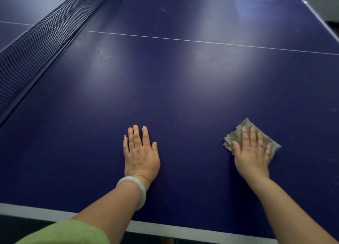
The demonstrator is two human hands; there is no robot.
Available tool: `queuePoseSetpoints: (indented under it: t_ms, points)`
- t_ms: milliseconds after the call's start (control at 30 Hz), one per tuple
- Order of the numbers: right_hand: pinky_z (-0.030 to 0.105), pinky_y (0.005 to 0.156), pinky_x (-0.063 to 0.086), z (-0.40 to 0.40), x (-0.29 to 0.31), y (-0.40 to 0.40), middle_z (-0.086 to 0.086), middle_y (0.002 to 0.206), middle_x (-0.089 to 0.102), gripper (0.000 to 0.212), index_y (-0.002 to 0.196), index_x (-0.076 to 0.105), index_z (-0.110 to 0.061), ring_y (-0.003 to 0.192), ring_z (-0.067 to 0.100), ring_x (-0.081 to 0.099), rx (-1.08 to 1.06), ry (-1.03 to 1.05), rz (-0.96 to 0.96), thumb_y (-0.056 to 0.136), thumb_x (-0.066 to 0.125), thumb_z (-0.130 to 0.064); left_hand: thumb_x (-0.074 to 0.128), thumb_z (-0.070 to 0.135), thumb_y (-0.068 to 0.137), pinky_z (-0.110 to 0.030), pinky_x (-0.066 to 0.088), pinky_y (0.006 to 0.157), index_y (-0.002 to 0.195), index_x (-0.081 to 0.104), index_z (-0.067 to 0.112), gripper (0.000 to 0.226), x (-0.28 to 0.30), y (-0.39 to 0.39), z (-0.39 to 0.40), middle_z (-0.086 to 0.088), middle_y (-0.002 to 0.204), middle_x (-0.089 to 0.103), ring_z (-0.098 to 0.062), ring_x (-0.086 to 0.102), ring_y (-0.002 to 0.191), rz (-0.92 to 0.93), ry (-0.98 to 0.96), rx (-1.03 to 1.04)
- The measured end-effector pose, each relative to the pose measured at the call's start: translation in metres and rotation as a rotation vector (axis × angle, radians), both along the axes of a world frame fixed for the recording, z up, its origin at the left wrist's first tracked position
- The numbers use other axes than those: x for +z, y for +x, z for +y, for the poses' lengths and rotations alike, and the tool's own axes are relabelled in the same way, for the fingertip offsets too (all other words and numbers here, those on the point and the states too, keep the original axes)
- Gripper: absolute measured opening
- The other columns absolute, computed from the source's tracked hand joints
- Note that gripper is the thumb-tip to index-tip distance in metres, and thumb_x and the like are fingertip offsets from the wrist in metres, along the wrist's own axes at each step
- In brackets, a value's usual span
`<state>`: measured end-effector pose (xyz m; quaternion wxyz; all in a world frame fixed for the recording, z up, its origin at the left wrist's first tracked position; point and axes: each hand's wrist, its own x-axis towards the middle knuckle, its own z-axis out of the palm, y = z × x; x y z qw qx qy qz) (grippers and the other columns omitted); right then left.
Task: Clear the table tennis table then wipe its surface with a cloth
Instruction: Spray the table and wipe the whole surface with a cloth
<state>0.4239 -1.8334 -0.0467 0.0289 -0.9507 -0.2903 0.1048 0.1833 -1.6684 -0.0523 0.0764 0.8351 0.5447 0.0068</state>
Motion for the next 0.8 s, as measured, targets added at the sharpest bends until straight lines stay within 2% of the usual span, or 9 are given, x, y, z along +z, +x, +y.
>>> queuePoseSetpoints:
  t_ms: [67,167,267,333,433,500,567,667,800]
  points:
    - [0.052,0.119,-0.007,0.008,0.001,-0.025,0.001,0.161,-0.015,0.064,0.156,-0.002,-0.021,0.149,0.020,-0.015,-0.076,0.028,0.015,0.100,0.012,-0.048,0.015,0.042,0.100,-0.043,-0.003,0.122,0.155,0.000,0.015,0.063,0.001,0.000,0.000,-0.012,0.162,-0.005,-0.025,-0.009,0.150,0.000,0.002,0.000]
    - [0.052,0.118,0.001,0.004,-0.003,-0.106,0.003,0.163,0.005,0.063,0.155,0.013,-0.019,0.150,0.022,-0.001,0.290,0.117,-0.055,0.098,0.018,-0.046,0.016,0.042,0.101,-0.043,-0.003,0.122,0.155,0.001,0.014,0.063,0.002,0.000,-0.001,-0.012,0.162,-0.004,-0.025,-0.008,0.150,-0.003,0.000,0.000]
    - [0.049,0.117,0.008,-0.033,-0.002,-0.128,-0.002,0.163,0.009,0.060,0.155,0.016,-0.025,0.150,0.017,0.003,0.649,0.078,-0.082,0.100,0.024,-0.047,0.018,0.042,0.101,-0.042,-0.003,0.122,0.155,0.002,0.014,0.063,0.004,0.001,-0.002,-0.012,0.162,-0.003,-0.025,-0.007,0.150,-0.007,-0.003,0.006]
    - [0.048,0.118,0.005,-0.061,-0.006,-0.098,-0.005,0.163,0.007,0.060,0.155,0.014,-0.028,0.150,0.014,0.001,0.570,0.075,-0.115,0.099,0.022,-0.048,0.018,0.042,0.101,-0.043,-0.002,0.122,0.155,0.002,0.014,0.062,0.005,0.000,-0.003,-0.012,0.162,-0.002,-0.026,-0.006,0.150,0.003,-0.005,0.009]
    - [0.048,0.121,-0.002,-0.089,-0.008,-0.051,-0.004,0.163,-0.006,0.065,0.156,0.007,-0.025,0.149,0.014,-0.010,0.120,0.049,-0.103,0.096,0.005,-0.053,0.018,0.042,0.101,-0.043,-0.002,0.122,0.155,0.003,0.014,0.063,0.005,0.001,-0.003,-0.012,0.162,-0.001,-0.026,-0.006,0.150,0.011,-0.003,0.013]
    - [0.052,0.120,0.000,-0.081,-0.007,-0.055,0.000,0.162,-0.008,0.069,0.156,0.007,-0.019,0.150,0.020,-0.010,-0.051,0.027,-0.097,0.095,0.001,-0.052,0.018,0.042,0.101,-0.043,-0.002,0.122,0.155,0.003,0.014,0.063,0.004,0.001,-0.003,-0.013,0.162,-0.001,-0.026,-0.005,0.150,0.012,0.001,0.015]
    - [0.054,0.119,0.005,-0.067,-0.004,-0.082,0.005,0.163,-0.002,0.067,0.155,0.011,-0.016,0.150,0.024,-0.003,0.014,0.033,-0.097,0.096,0.009,-0.048,0.019,0.041,0.101,-0.043,-0.002,0.122,0.155,0.004,0.013,0.062,0.004,0.001,-0.003,-0.014,0.162,0.000,-0.027,-0.003,0.150,0.005,0.009,0.014]
    - [0.053,0.118,0.009,-0.074,-0.001,-0.120,0.005,0.163,0.008,0.063,0.155,0.017,-0.017,0.150,0.023,0.006,0.315,0.051,-0.082,0.098,0.024,-0.044,0.023,0.040,0.101,-0.043,-0.002,0.122,0.155,0.008,0.012,0.062,0.002,0.000,-0.002,-0.015,0.162,0.003,-0.028,-0.002,0.150,-0.008,0.006,0.010]
    - [0.051,0.116,0.015,-0.136,0.000,-0.097,-0.001,0.163,0.009,0.058,0.155,0.021,-0.021,0.150,0.020,0.011,0.450,0.032,-0.098,0.102,0.014,-0.046,0.028,0.037,0.102,-0.042,-0.002,0.122,0.155,0.012,0.010,0.062,0.002,-0.002,-0.001,-0.017,0.161,0.005,-0.029,0.000,0.150,-0.028,-0.012,0.004]
